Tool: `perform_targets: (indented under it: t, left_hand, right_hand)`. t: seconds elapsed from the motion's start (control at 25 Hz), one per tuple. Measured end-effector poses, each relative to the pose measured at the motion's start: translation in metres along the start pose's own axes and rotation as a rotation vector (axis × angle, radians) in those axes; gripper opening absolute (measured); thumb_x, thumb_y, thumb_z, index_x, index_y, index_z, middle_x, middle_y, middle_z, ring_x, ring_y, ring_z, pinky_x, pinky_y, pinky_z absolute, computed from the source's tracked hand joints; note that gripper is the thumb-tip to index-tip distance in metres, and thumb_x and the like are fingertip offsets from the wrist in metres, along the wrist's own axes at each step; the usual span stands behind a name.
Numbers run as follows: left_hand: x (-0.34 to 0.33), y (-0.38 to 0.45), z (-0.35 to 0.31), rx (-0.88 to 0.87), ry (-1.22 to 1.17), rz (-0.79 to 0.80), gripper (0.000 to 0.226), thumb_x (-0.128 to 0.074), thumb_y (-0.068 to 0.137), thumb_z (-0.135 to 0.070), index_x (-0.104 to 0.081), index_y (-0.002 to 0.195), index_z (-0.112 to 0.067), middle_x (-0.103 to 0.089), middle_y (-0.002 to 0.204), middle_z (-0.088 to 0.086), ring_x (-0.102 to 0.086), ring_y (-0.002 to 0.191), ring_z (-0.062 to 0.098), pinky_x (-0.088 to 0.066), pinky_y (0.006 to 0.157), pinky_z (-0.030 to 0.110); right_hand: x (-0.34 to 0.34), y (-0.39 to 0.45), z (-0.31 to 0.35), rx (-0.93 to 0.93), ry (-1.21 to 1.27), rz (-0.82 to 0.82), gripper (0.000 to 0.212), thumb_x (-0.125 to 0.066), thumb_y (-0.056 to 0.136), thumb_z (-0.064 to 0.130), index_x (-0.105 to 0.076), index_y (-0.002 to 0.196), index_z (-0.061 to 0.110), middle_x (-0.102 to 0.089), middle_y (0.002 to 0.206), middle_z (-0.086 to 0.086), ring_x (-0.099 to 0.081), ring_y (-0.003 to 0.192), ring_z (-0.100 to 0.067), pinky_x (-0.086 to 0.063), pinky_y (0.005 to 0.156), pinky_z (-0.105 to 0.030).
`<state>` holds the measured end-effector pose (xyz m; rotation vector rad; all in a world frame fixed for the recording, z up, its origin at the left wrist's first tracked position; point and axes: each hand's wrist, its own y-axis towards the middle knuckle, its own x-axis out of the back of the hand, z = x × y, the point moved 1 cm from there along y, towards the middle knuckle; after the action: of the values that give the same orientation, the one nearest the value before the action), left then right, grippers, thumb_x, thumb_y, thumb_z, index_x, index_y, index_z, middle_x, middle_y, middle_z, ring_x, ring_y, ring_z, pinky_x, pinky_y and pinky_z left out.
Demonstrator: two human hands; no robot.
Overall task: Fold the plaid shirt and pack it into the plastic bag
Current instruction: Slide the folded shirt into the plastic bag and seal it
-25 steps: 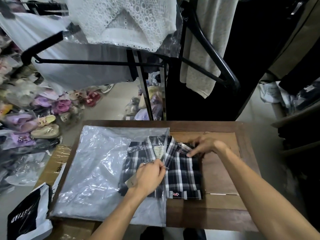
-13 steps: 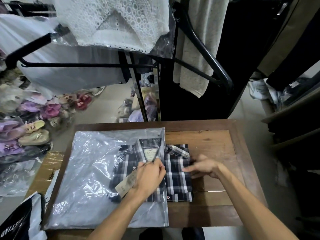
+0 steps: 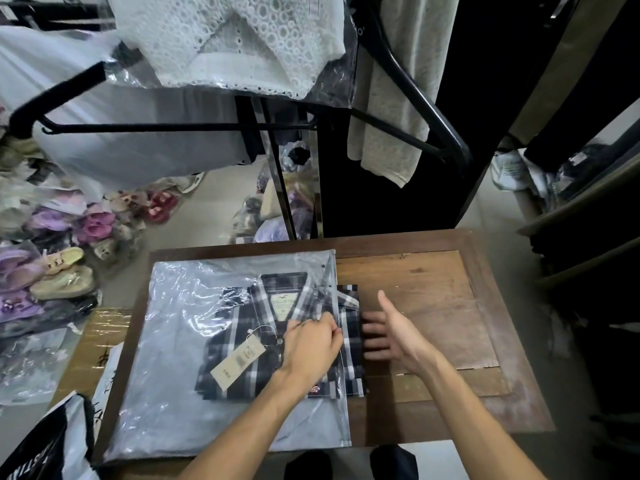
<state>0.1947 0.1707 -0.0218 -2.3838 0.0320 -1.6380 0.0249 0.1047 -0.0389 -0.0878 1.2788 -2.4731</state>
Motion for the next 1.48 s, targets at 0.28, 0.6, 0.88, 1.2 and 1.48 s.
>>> perform_targets:
  t: [0.28,0.6,0.88,1.2,1.48]
  left_hand:
    - [-0.002,0.003,0.005,-0.024,-0.012,0.006,0.022,-0.042,0.103,-0.038,-0.062,0.103,-0.027,-0.073,0.075,-0.004,-0.069,0.076,0.013,-0.038,0.096,0.036]
    - [-0.006,0.006,0.006,-0.036,0.000,0.015,0.023,-0.042,0.101,-0.040,-0.062,0.103,-0.028,-0.076,0.079,-0.002,-0.070,0.081,0.013,-0.038,0.098,0.035]
    - [-0.008,0.008,0.009,-0.041,-0.023,0.009,0.022,-0.044,0.101,-0.042,-0.062,0.101,-0.028,-0.075,0.075,-0.003,-0.071,0.078,0.012,-0.036,0.097,0.033]
    - [-0.009,0.008,0.014,-0.027,-0.013,0.017,0.022,-0.044,0.101,-0.042,-0.062,0.099,-0.029,-0.073,0.071,-0.004,-0.069,0.074,0.009,-0.036,0.097,0.032]
    - [-0.008,0.006,0.010,-0.034,-0.064,0.031,0.018,-0.046,0.101,-0.040,-0.060,0.098,-0.030,-0.073,0.068,-0.007,-0.068,0.071,0.004,-0.037,0.096,0.032]
  right_hand:
    - [-0.015,-0.002,-0.001,-0.007,0.133,0.140,0.101,-0.018,0.088,0.087,-0.034,0.158,0.016,-0.047,0.155,-0.018,-0.056,0.132,-0.037,-0.049,0.104,-0.050]
    - [-0.020,0.007,-0.012,-0.064,0.243,0.216,0.100,-0.016,0.083,0.091,-0.042,0.153,0.025,-0.061,0.145,-0.002,-0.055,0.135,-0.029,-0.040,0.115,-0.052]
    - [-0.008,0.011,-0.019,-0.060,0.339,0.181,0.095,-0.019,0.085,0.089,-0.046,0.151,0.028,-0.063,0.139,-0.010,-0.062,0.126,-0.033,-0.050,0.102,-0.058]
    - [-0.013,0.015,-0.006,-0.072,0.082,0.212,0.098,-0.002,0.084,0.089,-0.032,0.158,0.034,-0.060,0.145,-0.011,-0.068,0.119,-0.030,-0.053,0.098,-0.045]
    - [-0.034,0.028,-0.013,-0.135,0.357,0.418,0.100,-0.007,0.079,0.095,-0.034,0.155,0.036,-0.072,0.124,-0.013,-0.072,0.106,-0.031,-0.044,0.104,-0.062]
